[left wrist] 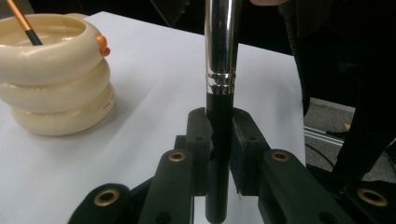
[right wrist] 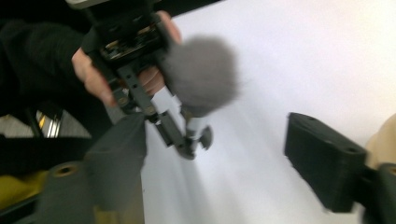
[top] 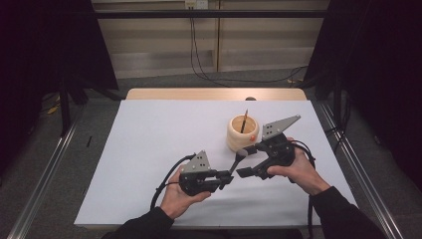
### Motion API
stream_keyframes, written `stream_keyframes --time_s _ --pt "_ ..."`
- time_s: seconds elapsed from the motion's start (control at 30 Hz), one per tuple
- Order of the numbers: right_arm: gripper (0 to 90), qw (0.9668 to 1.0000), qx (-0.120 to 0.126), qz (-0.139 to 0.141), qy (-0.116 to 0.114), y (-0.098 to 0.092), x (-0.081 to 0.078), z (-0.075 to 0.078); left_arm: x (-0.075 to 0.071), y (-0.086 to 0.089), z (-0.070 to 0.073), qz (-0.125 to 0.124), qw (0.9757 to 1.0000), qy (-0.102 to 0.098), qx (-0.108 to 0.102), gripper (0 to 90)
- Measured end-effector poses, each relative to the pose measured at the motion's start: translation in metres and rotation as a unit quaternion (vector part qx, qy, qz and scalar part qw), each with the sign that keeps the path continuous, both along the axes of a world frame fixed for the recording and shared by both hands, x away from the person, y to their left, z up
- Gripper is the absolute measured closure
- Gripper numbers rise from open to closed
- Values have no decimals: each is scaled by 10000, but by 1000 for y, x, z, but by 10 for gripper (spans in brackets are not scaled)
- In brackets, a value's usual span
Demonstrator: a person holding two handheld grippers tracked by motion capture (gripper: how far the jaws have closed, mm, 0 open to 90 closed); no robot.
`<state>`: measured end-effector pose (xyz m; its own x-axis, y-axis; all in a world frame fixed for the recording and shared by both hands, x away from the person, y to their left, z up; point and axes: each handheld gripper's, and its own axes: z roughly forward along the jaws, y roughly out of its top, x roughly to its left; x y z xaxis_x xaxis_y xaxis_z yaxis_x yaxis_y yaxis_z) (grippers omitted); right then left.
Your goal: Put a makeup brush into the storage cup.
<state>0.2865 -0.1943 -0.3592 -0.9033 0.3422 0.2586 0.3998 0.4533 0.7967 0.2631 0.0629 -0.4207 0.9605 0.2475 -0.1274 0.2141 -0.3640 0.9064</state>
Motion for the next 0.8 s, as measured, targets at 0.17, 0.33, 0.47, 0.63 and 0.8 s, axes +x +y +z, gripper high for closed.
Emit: stream_keyframes --time_s 0.17,0.33,0.47,0.63,0.8 --pt "108 9984 470 -246 -169 -10 -6 -5 1 3 2 83 9999 11 -123 795" --pt "38 9934 930 -507 -449 -16 -13 -12 2 5 3 169 9997 7 -152 795" --pt "32 9857 1253 -766 -825 -21 -16 -13 3 7 4 185 9995 5 -275 795" --pt "68 9722 1652 -1144 -1201 -23 -25 -17 2 9 6 265 9987 17 -434 795" --pt "103 9685 1817 -1178 -1231 -15 -30 -24 0 10 8 312 9985 -40 -456 795"
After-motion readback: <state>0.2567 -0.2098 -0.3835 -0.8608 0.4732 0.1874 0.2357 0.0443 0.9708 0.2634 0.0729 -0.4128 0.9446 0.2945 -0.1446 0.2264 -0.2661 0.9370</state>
